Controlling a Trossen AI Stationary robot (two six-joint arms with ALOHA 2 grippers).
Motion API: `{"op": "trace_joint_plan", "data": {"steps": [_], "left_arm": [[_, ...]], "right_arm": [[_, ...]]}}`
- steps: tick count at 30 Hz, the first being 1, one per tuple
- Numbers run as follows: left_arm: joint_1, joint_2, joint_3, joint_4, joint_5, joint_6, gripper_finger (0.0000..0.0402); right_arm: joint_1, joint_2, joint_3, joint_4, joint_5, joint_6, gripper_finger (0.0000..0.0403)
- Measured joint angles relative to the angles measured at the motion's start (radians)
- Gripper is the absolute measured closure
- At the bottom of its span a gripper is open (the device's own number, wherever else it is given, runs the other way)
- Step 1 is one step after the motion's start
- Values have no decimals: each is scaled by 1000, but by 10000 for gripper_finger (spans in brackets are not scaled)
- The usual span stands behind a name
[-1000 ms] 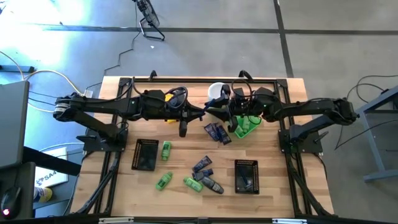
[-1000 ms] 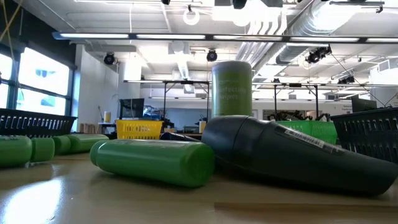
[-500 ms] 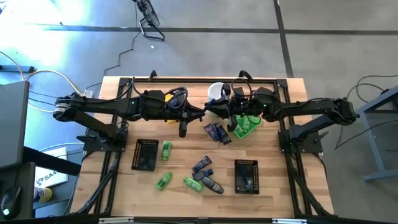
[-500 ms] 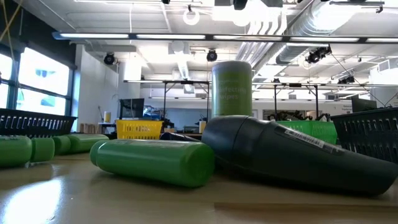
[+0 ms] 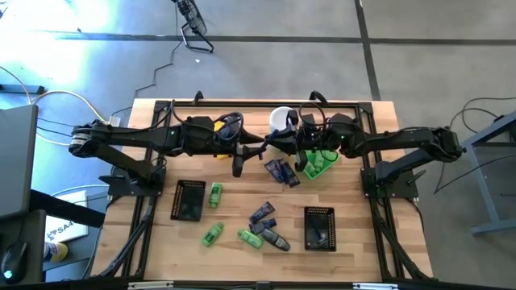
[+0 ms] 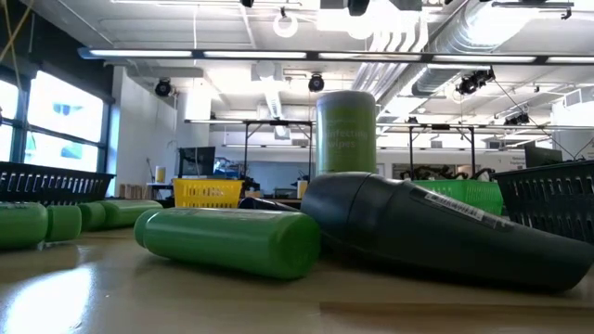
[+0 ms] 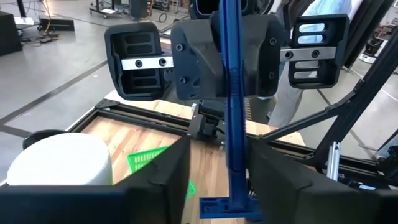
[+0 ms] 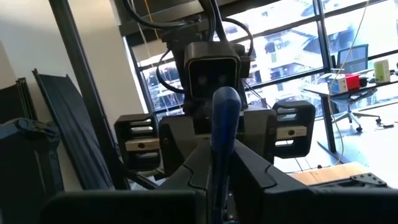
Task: Pick & Place Travel size toiletries
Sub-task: Put the bottom blue razor into the right black bin
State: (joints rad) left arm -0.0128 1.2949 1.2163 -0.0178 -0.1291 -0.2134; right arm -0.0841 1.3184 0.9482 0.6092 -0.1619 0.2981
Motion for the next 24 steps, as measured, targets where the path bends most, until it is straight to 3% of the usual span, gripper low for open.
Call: {"op": "trace_joint_plan", "data": {"steps": [7,17,24], "left_arm": [[0,-5,0,9,3,0,204],[0,-18,0,10,4,55,202],[1,-18,0,-9,4,56,202]], "right_arm": [[-12,-49,0,-150,19,23,376],[-33,-251,0,-682,57,183,375],[37,-325,0,-1069,83,335,376]]}}
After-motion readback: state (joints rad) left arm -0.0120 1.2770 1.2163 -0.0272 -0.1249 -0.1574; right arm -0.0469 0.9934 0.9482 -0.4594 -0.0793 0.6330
